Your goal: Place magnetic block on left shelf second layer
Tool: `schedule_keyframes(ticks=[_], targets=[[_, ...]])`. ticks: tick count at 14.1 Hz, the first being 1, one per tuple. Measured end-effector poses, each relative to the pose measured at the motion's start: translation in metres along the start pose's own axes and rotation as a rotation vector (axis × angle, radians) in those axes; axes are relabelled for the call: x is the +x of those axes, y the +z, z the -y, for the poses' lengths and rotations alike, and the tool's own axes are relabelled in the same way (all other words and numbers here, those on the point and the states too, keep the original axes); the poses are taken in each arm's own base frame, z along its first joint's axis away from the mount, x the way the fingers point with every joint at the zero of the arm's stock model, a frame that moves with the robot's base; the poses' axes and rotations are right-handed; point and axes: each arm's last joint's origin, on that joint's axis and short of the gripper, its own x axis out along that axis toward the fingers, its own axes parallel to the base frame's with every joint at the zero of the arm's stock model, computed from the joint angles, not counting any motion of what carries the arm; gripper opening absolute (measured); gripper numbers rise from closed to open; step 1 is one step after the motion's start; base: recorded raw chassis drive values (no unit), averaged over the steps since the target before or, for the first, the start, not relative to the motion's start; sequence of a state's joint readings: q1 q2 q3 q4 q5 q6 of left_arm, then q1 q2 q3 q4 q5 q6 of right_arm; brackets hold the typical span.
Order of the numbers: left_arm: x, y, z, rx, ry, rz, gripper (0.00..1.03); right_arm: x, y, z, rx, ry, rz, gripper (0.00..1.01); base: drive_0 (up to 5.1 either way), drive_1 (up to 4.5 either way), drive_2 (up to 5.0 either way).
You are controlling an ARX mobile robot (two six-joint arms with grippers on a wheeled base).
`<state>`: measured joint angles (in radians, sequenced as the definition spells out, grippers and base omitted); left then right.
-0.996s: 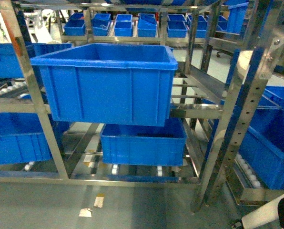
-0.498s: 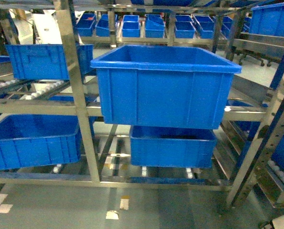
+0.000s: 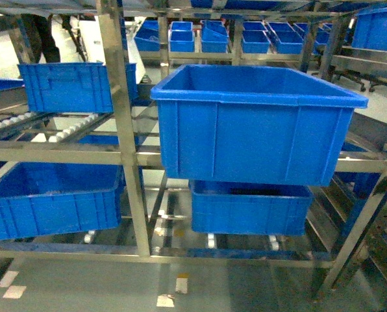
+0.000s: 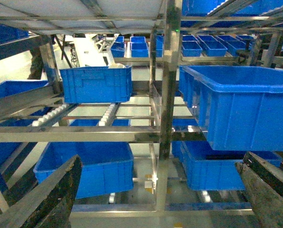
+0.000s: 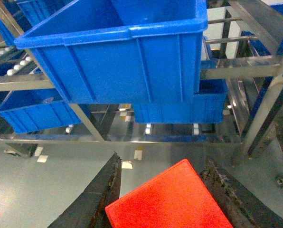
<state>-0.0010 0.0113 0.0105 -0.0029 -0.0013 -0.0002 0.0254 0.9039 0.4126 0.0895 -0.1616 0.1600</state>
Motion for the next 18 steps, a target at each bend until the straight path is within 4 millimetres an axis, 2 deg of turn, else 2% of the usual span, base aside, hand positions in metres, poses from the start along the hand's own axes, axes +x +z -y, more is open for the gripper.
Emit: schedule_keyframes(ticks=[14,18], targets=[[0.0,0.0001,0.0,0.0,0.001,0.002,0.98,0.0006,-0.0004,0.0002,0.001,0.0,-0.004,0.45,0.0,4.32,-4.3],[0.0,-0.0002,0.0,0.0,-0.001,-0.002,0.98,0.0014,-0.0005,0.0003,0.001,0.0,-0.007,0.45,0.0,0.0,0.0]])
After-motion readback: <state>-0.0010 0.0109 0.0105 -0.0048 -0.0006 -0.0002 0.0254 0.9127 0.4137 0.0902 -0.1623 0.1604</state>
